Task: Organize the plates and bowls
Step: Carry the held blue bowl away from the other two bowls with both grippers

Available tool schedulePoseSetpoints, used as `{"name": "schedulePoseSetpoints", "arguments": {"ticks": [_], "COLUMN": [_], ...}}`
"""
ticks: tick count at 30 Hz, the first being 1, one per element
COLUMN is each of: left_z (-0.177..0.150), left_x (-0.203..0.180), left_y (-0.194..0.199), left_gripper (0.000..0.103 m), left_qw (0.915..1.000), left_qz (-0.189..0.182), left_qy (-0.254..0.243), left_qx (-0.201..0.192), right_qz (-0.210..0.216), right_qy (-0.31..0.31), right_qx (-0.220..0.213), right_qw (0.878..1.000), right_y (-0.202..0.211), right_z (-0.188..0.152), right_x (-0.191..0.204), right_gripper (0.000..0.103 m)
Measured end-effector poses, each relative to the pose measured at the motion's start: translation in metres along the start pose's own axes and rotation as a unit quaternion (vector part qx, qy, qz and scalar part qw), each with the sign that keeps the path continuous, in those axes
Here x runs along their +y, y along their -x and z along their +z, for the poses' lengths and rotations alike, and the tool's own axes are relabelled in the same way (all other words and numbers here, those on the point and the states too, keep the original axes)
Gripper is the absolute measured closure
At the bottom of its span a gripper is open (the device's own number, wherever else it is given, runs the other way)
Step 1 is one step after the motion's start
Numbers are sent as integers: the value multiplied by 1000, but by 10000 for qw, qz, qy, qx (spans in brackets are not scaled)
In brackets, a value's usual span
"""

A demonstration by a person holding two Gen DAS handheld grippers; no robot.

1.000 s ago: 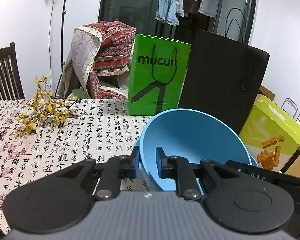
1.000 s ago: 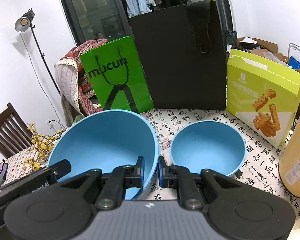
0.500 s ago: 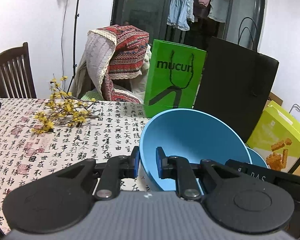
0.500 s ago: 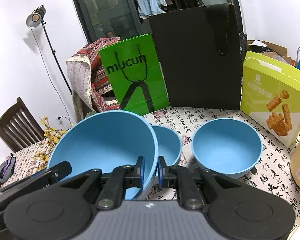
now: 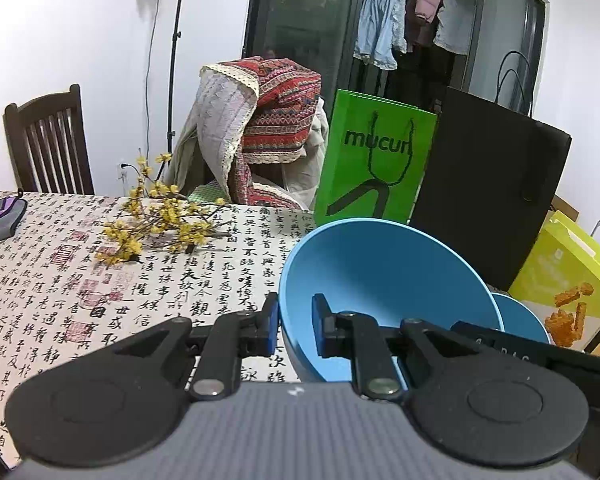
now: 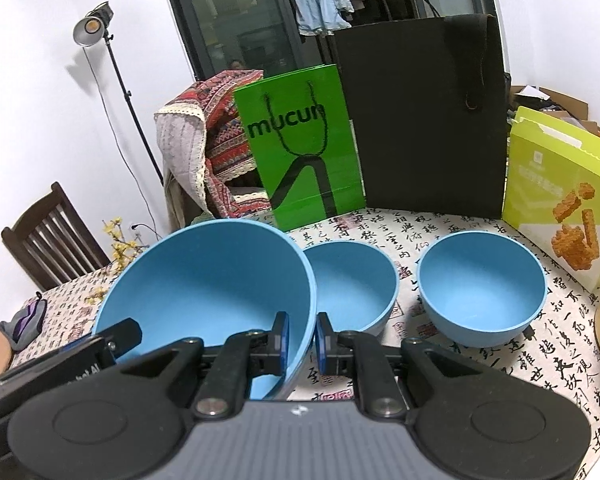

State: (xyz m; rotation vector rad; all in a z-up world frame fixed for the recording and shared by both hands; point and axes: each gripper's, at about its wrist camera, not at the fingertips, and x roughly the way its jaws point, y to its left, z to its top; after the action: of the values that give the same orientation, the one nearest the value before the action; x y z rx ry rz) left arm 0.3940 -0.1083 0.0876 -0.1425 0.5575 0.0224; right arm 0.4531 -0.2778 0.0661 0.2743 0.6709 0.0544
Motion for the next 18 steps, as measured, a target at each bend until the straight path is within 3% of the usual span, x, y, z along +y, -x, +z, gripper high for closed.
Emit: {"name": "schedulePoseSetpoints", "arguments": {"ticks": [18], "left_z": [-4], "left_x": [35], "left_y": [26], "left_gripper": [86], "left_qw": [9992], "left_qz": [333], "left_qy": [188], "left_qx": [-94], "right_qz": [299], "right_qy": [241], "right_qx": [78], "right_qw": [9992], "right_y": [4], "right_z": [-15], "right_x": [34], "right_gripper": [90]}}
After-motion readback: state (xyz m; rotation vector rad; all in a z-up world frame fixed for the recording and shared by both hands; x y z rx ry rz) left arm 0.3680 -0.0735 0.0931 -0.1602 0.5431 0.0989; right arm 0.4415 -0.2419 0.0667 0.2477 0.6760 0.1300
